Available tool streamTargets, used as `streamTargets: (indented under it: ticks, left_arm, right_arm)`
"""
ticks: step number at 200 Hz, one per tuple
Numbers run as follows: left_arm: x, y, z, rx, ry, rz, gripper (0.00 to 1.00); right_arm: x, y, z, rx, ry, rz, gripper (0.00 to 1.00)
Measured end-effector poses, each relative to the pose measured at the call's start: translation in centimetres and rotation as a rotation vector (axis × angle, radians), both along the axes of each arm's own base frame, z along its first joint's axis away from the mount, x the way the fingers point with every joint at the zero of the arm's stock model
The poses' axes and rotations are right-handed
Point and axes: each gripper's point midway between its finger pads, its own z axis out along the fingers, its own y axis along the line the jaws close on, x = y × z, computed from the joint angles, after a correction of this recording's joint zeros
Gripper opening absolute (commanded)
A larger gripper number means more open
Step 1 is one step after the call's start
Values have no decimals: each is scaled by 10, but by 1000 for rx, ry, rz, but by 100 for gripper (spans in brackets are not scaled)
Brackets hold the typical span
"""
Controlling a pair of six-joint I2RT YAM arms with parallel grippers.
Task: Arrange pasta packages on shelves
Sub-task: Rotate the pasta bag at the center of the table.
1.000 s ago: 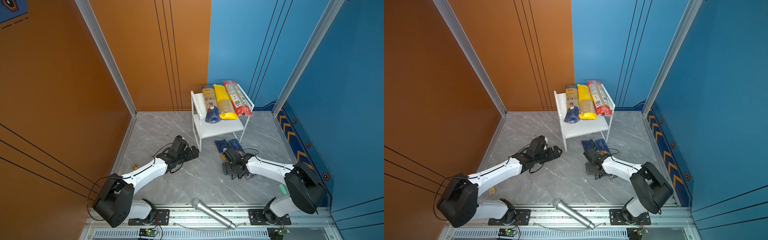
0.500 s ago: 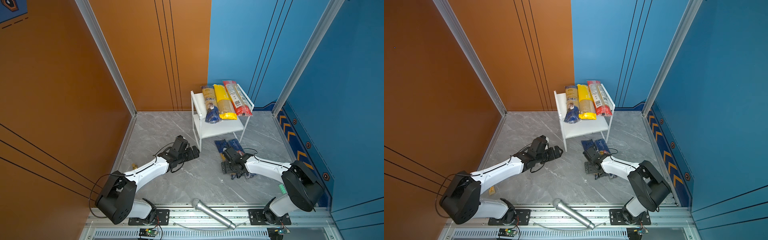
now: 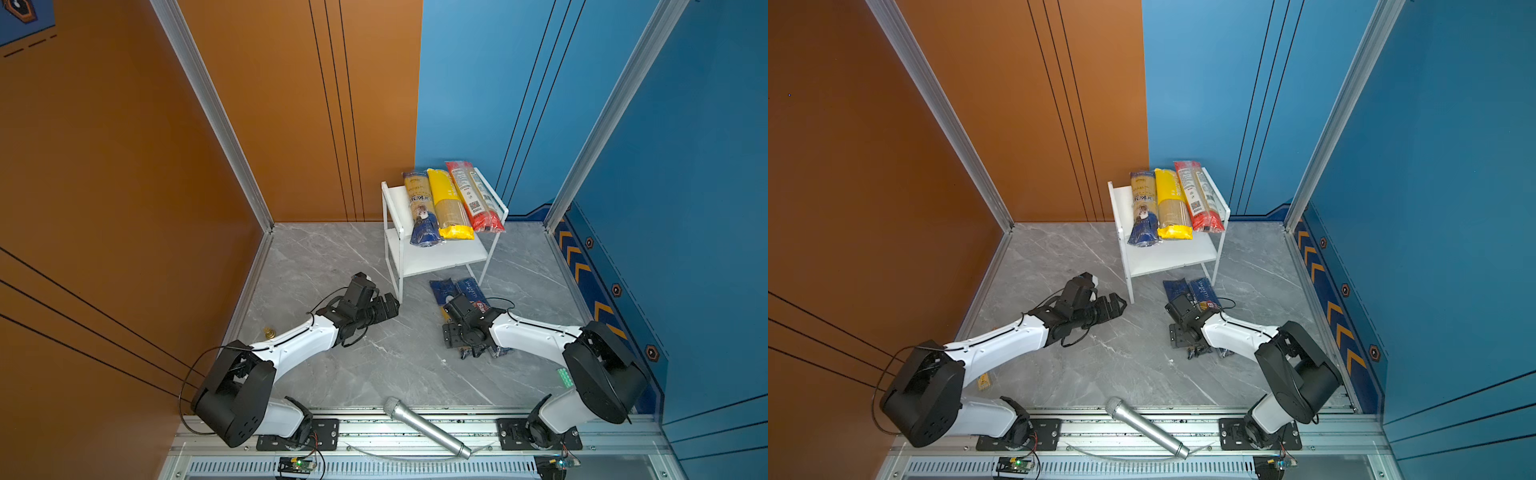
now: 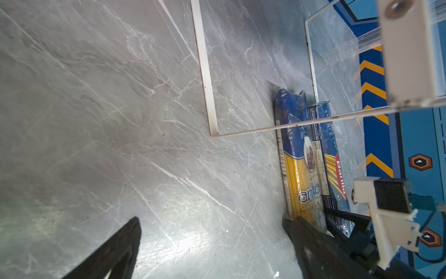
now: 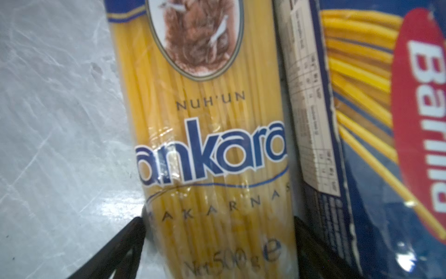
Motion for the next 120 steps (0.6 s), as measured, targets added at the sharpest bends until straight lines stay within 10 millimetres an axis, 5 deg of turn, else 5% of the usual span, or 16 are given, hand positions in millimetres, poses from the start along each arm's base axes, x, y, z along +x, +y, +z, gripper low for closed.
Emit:
streamTargets:
  ticks: [120]
  left_arm:
    - [-8,5,-2,9,-8,-20,98]
  right_arm:
    - [-7,16,-1,45,-110,32,89]
